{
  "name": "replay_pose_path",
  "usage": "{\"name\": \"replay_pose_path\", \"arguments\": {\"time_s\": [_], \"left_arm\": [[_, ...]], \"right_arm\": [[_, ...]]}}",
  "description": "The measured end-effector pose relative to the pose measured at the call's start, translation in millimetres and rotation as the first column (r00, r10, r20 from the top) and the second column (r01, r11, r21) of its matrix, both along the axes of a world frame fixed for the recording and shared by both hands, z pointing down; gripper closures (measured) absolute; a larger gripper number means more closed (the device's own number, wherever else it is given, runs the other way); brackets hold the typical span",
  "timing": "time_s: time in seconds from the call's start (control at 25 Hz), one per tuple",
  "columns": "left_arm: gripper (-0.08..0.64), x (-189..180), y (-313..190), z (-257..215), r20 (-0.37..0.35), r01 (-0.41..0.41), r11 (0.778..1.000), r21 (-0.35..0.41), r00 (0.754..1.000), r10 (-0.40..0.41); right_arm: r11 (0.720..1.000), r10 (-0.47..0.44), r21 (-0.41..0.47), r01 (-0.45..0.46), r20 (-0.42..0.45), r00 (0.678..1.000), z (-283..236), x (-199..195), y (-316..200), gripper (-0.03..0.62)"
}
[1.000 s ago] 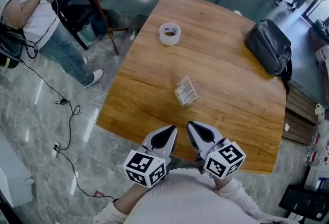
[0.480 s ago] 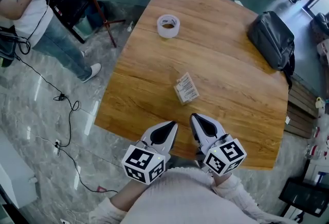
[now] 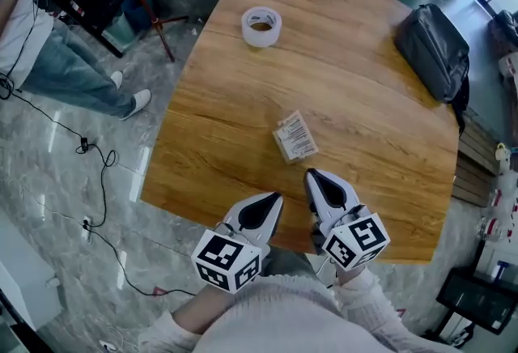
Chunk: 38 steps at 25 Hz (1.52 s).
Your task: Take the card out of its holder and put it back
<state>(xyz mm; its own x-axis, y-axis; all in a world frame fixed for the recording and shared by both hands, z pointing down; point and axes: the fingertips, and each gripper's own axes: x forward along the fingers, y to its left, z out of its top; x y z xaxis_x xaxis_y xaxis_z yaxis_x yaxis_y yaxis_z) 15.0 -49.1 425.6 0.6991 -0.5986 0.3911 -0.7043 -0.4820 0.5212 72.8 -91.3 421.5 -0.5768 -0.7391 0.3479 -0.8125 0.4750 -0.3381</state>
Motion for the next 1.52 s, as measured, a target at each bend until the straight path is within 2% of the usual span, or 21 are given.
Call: {"name": "replay_pose_path", "arguments": {"time_s": [0.28,0.56,0.84,1.16,1.32,1.52], "left_arm": [[0.552,-0.2,-17.9,21.4,0.010,-0.005,1.000,0.002,1.000,0.005],[0.552,0.0,-26.1,40.8,-0.014,0.002,0.999,-0.033,1.000,-0.003],[0.552,-4.5,-32.8,52.0,-0.034,0.026,0.999,-0.048,0.999,-0.028],[0.552,-14.6,-38.3,58.9,-0.029,0.048,0.997,-0.055,0.998,-0.050],[0.552,-18.4,-39.2,61.3,-0.027,0.054,0.997,-0.060,0.998,-0.056],[0.552,-18.0,-38.3,63.4,-0.028,0.045,0.997,-0.065,0.999,-0.047]], "right_arm": [[0.998,0.055,0.021,-0.054,-0.038,0.998,21.9,9.6,-19.0,0.553],[0.998,0.055,0.011,-0.054,-0.049,0.997,40.5,6.7,-33.3,0.497],[0.996,0.063,0.070,-0.057,-0.075,0.995,46.3,-2.5,-47.9,0.497],[0.988,0.110,0.116,-0.101,-0.074,0.991,48.6,-2.5,-55.1,0.502],[0.984,0.134,0.128,-0.124,-0.075,0.988,49.6,-0.3,-56.1,0.543],[0.982,0.139,0.137,-0.128,-0.075,0.988,49.0,-1.6,-55.2,0.565]]}}
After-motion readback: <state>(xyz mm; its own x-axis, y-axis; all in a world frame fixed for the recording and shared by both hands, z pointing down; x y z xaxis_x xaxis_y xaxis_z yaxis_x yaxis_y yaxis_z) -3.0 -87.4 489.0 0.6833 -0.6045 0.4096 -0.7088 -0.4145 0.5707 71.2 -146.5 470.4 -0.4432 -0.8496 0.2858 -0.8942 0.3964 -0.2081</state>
